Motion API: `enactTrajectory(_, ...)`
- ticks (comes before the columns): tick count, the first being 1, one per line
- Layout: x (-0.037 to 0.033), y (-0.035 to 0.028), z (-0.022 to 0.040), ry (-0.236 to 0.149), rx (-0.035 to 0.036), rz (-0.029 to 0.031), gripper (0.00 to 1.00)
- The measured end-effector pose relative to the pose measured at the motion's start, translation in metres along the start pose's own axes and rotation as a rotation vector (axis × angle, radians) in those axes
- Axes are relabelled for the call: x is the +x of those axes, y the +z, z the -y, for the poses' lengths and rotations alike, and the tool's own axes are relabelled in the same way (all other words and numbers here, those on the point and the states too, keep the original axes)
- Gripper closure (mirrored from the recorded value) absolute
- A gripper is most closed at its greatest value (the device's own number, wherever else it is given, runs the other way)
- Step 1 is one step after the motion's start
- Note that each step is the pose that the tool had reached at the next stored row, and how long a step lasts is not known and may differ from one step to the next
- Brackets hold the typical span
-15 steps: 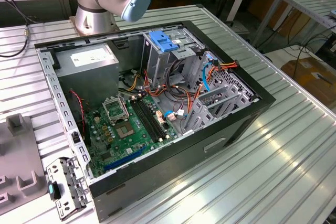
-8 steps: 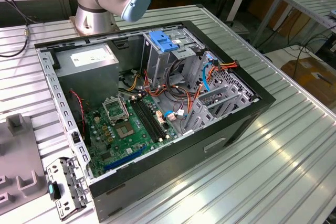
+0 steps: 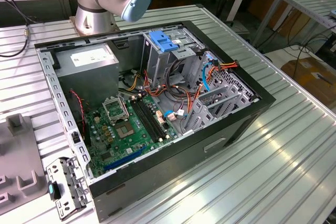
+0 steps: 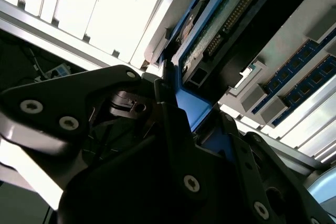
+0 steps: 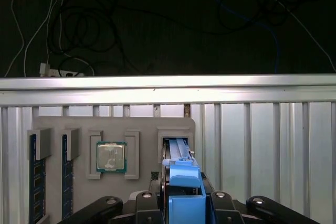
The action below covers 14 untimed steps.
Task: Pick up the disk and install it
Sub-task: 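Pick up the disk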
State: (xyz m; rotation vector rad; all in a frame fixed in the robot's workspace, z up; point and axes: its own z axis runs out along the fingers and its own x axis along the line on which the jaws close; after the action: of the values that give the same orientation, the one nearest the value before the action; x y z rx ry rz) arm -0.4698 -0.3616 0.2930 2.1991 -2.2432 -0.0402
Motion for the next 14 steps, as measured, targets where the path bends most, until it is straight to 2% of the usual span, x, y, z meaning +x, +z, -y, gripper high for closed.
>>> enactTrajectory(14,-0.0009,0.0000,0.0000,0.000,0.0000,0.0000,0.63)
